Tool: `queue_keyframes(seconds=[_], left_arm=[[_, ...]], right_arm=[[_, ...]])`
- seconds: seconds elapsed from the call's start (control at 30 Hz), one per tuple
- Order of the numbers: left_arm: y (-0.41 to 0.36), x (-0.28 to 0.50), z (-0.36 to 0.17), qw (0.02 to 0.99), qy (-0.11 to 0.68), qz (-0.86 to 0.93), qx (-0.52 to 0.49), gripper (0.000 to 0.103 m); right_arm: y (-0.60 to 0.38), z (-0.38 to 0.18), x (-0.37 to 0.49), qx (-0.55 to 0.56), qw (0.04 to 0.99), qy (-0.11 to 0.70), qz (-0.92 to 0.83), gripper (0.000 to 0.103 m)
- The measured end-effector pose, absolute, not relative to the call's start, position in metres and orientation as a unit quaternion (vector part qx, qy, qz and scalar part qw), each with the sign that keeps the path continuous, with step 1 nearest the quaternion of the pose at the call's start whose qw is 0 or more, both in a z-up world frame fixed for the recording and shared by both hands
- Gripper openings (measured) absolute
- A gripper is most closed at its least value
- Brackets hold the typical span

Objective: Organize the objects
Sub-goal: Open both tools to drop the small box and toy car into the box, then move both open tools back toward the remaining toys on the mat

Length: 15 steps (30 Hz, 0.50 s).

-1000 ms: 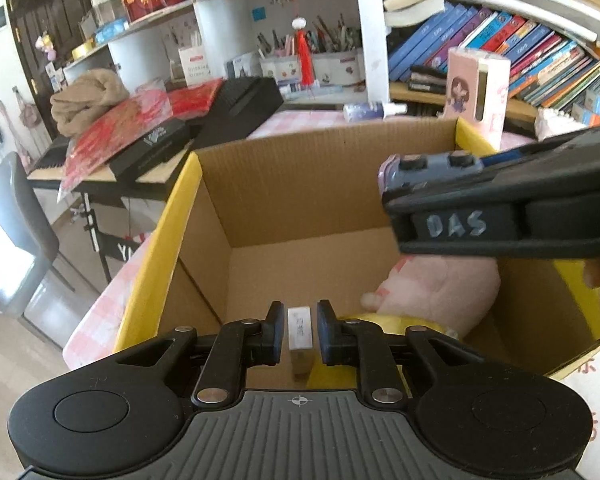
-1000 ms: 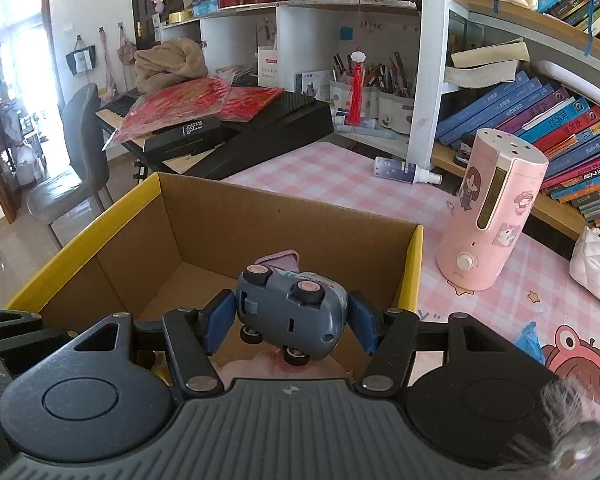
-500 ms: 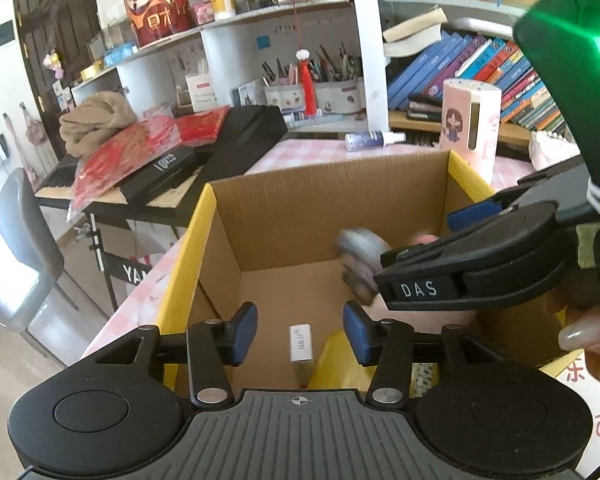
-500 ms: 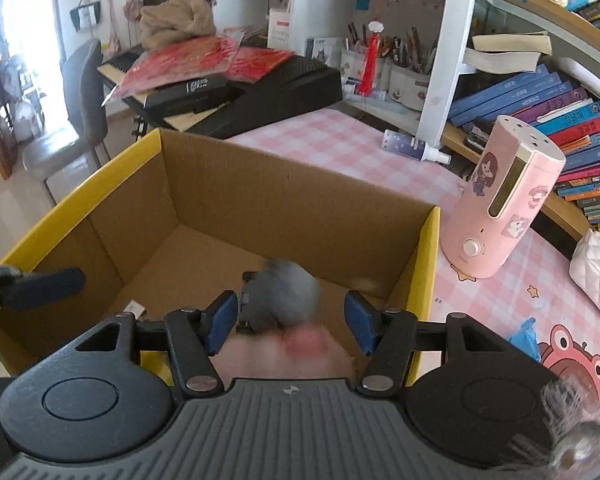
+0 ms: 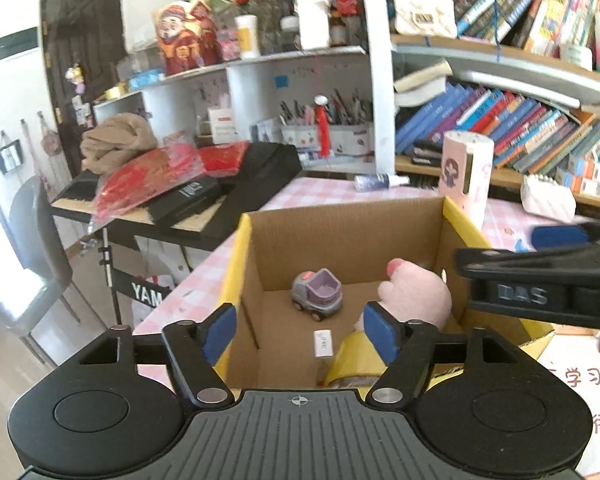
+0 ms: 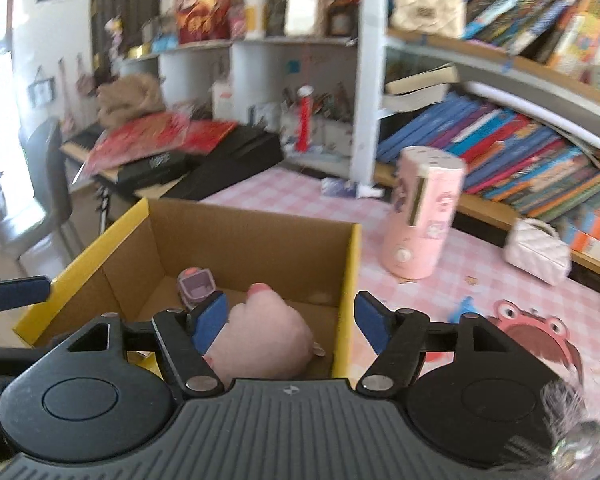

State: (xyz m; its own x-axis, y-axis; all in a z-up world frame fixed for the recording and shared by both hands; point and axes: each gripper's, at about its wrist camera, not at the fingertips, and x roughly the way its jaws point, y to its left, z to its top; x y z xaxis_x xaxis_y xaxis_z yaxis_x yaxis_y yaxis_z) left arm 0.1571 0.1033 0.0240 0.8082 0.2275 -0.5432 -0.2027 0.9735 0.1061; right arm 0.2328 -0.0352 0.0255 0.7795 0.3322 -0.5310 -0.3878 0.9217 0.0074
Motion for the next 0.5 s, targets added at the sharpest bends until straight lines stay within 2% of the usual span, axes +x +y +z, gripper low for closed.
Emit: queue_keyframes(seconds=[0.17, 0.3, 0.5], left_arm=[[0.108, 0.131, 0.029, 0.956, 0.270, 0.118, 0.012, 0.087], [0.110, 0.111, 0.026, 0.956, 0.271, 0.110, 0.011, 0.089], [0.116, 0.081, 0.016, 0.951, 0.289, 0.107, -0.001, 0.089]], right_arm=[[-0.047, 0.029, 0.198, -0.042, 0.955, 0.252, 0.153, 0.079], [-0.051, 0.024, 0.171, -0.039, 0.958, 0.252, 0.133, 0.088], [-0.047, 0.010, 0.133, -0.055, 0.951, 0.279, 0.123, 0.090]])
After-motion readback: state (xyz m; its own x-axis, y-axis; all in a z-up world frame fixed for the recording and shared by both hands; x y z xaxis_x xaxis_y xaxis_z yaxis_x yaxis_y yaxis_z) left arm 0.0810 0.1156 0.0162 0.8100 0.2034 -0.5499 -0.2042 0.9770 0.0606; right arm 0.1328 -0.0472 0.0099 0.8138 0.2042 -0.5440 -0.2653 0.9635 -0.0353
